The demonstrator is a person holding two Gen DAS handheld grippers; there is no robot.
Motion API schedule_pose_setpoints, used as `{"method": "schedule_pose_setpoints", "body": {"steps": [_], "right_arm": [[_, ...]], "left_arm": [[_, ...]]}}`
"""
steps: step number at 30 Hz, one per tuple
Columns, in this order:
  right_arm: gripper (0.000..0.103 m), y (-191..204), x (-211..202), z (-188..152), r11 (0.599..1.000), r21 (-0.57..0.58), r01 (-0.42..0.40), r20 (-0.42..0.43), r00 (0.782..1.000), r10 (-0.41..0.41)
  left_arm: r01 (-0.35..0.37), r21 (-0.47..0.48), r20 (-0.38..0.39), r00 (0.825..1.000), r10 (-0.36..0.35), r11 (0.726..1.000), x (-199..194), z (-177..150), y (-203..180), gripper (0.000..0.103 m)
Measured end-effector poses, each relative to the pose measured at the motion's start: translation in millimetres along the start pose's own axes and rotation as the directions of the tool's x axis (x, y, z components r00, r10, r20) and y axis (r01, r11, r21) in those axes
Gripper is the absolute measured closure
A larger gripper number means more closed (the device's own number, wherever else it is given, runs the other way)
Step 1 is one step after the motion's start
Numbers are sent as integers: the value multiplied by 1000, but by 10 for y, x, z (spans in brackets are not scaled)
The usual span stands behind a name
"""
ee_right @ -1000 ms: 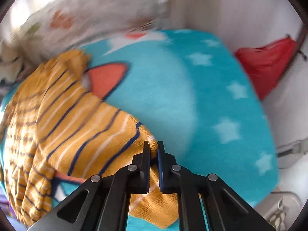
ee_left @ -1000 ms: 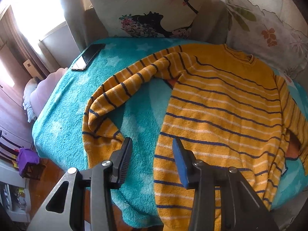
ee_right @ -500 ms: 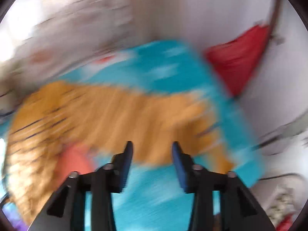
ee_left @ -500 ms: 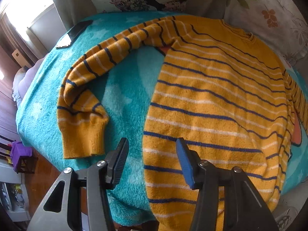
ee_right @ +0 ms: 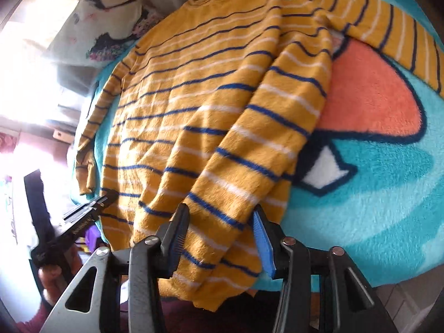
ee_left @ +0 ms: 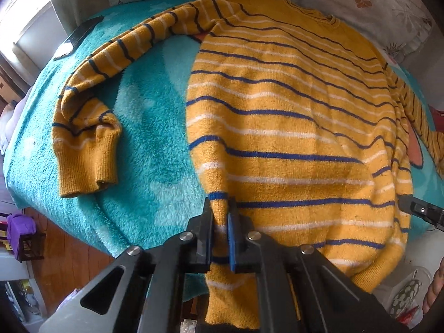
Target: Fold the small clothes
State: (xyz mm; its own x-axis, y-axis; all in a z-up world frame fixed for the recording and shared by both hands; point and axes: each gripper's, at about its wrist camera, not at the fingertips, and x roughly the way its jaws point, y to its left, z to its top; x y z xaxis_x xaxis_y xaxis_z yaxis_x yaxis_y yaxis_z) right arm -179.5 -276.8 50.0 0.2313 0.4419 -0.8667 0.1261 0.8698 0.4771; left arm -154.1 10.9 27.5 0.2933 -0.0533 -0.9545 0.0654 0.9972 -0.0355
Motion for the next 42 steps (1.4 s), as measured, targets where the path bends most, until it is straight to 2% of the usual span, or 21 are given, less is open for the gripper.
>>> {"method": "schedule_pose_setpoints", "body": {"steps": [1, 5, 9, 11, 13, 14, 16, 18, 20, 22, 25, 27, 29, 30, 32, 35, 36, 37, 38, 39, 42], "right_arm": [[97, -27, -26, -1, 1000, 2, 4, -2, 1000, -4], [98, -235, -321, -143, 997, 13, 74, 24, 997, -75], [98, -724, -519, -349, 981, 101, 168, 9, 985, -170], [98, -938, -561, -426, 974, 166, 155, 3, 987, -158], [97, -1134, -689, -487, 964, 244, 104, 43, 992, -118], [97, -1193, -768, -501, 957, 267, 112, 69, 988, -135], [97, -1397, -1002, -506, 940, 318, 125, 143, 974, -177], [92, -1738, -1227, -487, 903, 415, 109, 212, 954, -213], [68, -2041, -1385, -457, 861, 498, 105, 262, 928, -265], [59, -2392, -1526, -421, 808, 581, 93, 311, 893, -326], [59, -2863, -1652, -353, 734, 677, 58, 337, 862, -379], [58, -3084, -1661, -323, 691, 722, 32, 338, 856, -392], [58, -3271, -1626, -277, 666, 746, -29, 355, 862, -361], [58, -3363, -1614, -247, 654, 754, -60, 375, 857, -354], [52, -3438, -1643, -191, 646, 759, -85, 408, 835, -369], [52, -3594, -1695, -64, 617, 777, -121, 442, 803, -399], [52, -3620, -1683, -21, 608, 783, -131, 447, 798, -403], [63, -3668, -1700, -8, 601, 788, -135, 446, 798, -406], [89, -3698, -1698, 29, 595, 792, -135, 440, 801, -405], [98, -3747, -1719, 55, 596, 792, -133, 435, 807, -398], [98, -3719, -1911, 59, 612, 777, -147, 466, 789, -401]], "left_arm": [[-2, -11, 3, 1000, 2, 1000, -40, -4, 47, 95], [-12, -40, 15, 1000, 13, 999, -188, -41, 209, 95], [-66, -22, -2, 998, 66, 998, -129, -57, 273, 95], [-87, -33, -20, 996, 87, 996, -76, -67, 299, 94], [-76, -63, -11, 997, 76, 995, -113, -90, 361, 89], [-70, -77, -3, 998, 70, 995, -160, -93, 391, 87], [-72, -90, 16, 997, 74, 993, -244, -94, 425, 85], [-109, -92, 38, 993, 113, 990, -337, -79, 438, 82], [-116, -104, 56, 991, 122, 988, -425, -35, 451, 77], [-111, -127, 74, 990, 121, 986, -497, 15, 459, 70], [-97, -147, 103, 988, 113, 984, -585, 93, 433, 66], [-97, -147, 119, 986, 115, 984, -641, 116, 388, 65], [-105, -143, 125, 984, 123, 984, -664, 138, 333, 65], [-108, -142, 125, 984, 126, 984, -678, 137, 303, 65], [-111, -137, 125, 984, 128, 984, -692, 159, 257, 65], [-114, -126, 130, 983, 131, 985, -702, 205, 189, 65], [-114, -122, 133, 983, 131, 986, -703, 219, 172, 65], [-115, -117, 135, 982, 131, 986, -706, 233, 148, 65], [-114, -112, 139, 982, 129, 987, -711, 252, 126, 65], [-112, -109, 143, 982, 127, 988, -714, 264, 114, 65], [-107, -107, 154, 980, 123, 988, -718, 298, 107, 65]]}}
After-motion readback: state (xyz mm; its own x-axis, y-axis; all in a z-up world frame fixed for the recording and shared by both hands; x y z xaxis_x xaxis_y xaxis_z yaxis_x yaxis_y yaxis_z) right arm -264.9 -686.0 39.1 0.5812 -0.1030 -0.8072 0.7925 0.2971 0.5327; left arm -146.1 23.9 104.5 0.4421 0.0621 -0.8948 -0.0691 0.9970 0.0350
